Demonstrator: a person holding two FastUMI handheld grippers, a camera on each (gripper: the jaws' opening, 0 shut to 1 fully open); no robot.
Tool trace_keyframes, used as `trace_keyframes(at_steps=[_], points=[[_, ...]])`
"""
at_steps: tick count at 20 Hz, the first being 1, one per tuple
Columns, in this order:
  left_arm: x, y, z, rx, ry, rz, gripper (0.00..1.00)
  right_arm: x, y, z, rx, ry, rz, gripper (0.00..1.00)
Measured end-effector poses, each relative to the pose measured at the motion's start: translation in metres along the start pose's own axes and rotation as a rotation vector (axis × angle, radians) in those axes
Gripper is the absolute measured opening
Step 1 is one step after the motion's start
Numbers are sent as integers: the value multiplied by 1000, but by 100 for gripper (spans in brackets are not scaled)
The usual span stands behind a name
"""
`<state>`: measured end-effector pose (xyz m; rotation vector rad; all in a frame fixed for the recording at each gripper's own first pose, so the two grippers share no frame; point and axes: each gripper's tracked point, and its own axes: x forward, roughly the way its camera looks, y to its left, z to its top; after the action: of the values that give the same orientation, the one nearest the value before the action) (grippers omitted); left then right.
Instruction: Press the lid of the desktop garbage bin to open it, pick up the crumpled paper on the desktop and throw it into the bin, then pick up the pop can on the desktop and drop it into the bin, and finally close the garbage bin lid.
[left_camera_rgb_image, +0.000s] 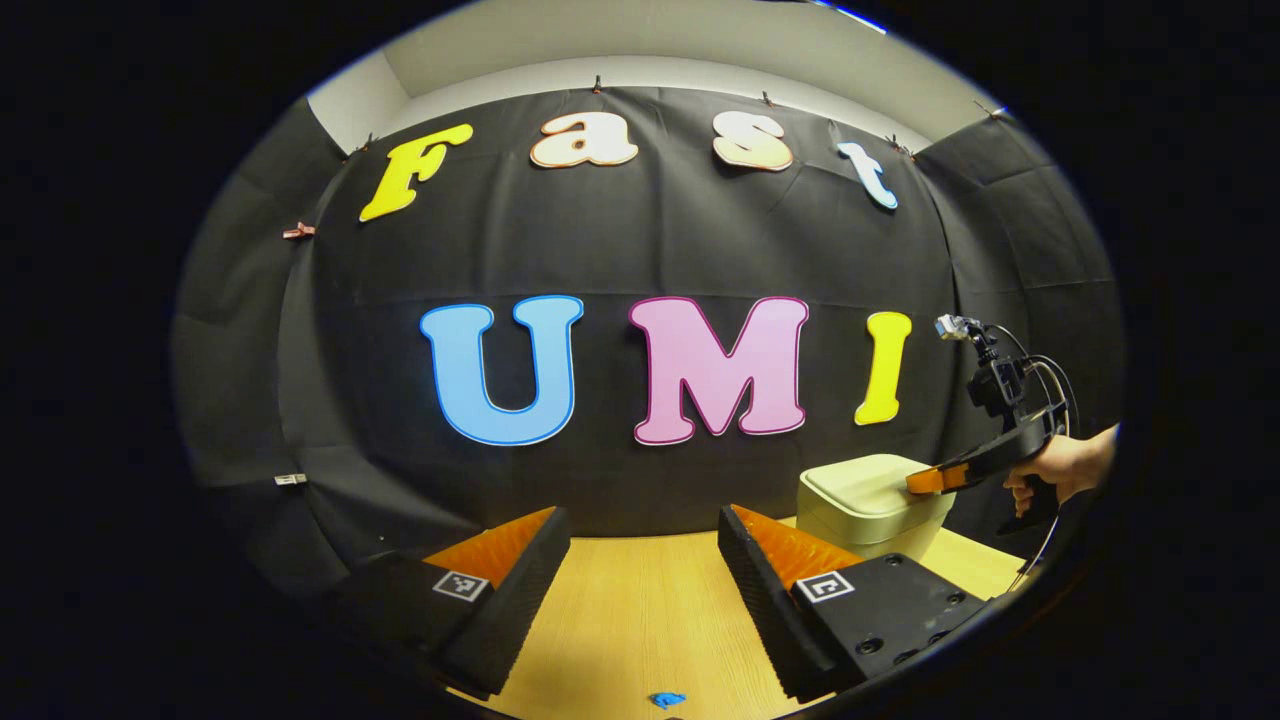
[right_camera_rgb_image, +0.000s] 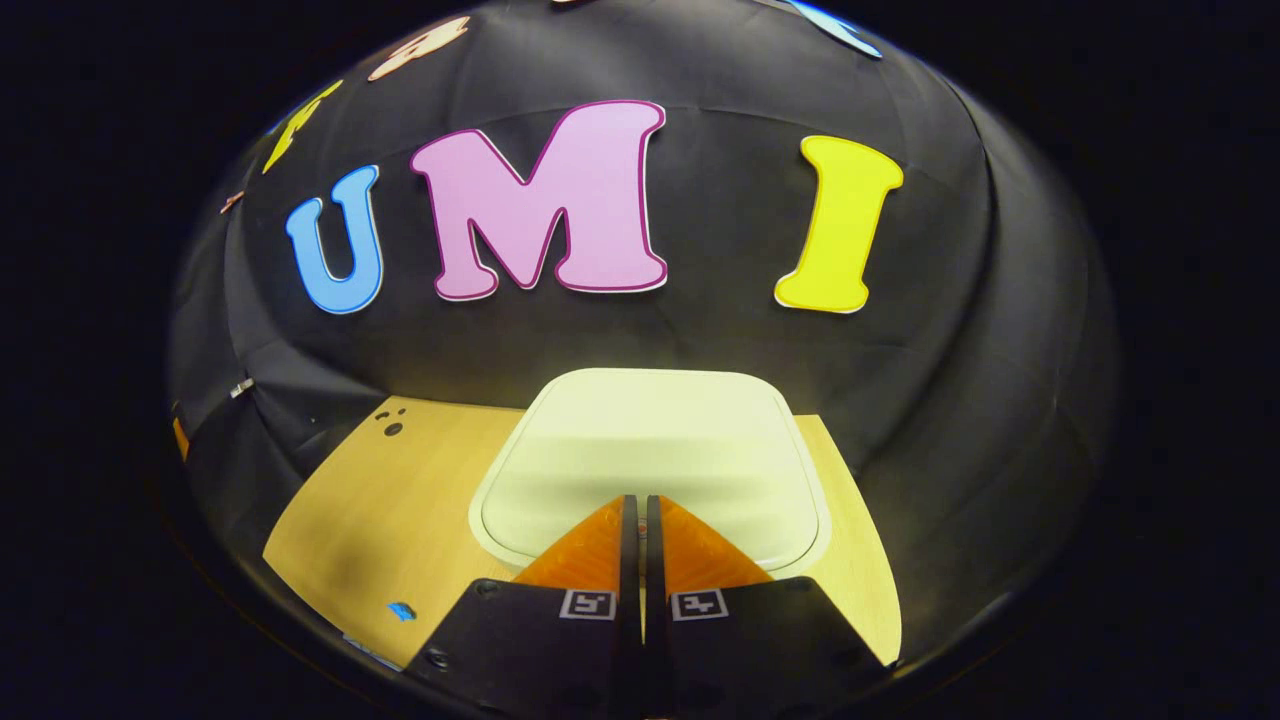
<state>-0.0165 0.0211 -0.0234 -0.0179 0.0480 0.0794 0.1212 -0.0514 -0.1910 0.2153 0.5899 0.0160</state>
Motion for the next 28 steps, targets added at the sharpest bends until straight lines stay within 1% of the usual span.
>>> trace_keyframes(at_steps=[1, 4, 6, 8, 11, 16, 17, 18, 19, 20, 22, 25, 26, 27, 28], points=[[0, 0, 0, -2, 1, 0, 96, -3, -1, 2, 10, -7, 6, 6], [0, 1, 0, 5, 2, 2, 96, -15, 2, 22, 30, -93, 19, 5], [0, 2, 0, 3, -3, 9, 96, -30, 6, 39, 7, -173, 21, 5], [1, 4, 1, -4, -2, 13, 96, -48, 12, 50, -28, -225, 29, 5], [2, 2, 1, -1, 0, 6, 96, -65, 21, 52, -50, -249, 48, 5], [2, -2, -1, -1, 5, -7, 96, -84, 28, 51, -73, -288, 55, 5], [2, -2, -2, -1, 9, -11, 96, -87, 29, 51, -76, -299, 56, 9], [3, -3, -4, -2, 13, -15, 96, -90, 31, 52, -75, -307, 64, 5], [2, -4, -7, -2, 18, -20, 96, -93, 34, 52, -68, -313, 74, 9], [1, -4, -9, 0, 22, -22, 96, -96, 36, 52, -57, -318, 82, 6], [-2, -4, -16, 3, 31, -28, 96, -99, 41, 54, -35, -329, 102, 6], [-5, -5, -35, 7, 56, -48, 96, -105, 47, 49, -22, -313, 127, 18], [-6, -5, -42, 7, 69, -53, 96, -108, 48, 49, -20, -318, 128, 18], [-9, -5, -52, 6, 86, -57, 96, -109, 49, 49, -18, -320, 126, 21], [-10, -5, -61, 3, 104, -62, 96, -110, 48, 49, -20, -322, 119, 27]])
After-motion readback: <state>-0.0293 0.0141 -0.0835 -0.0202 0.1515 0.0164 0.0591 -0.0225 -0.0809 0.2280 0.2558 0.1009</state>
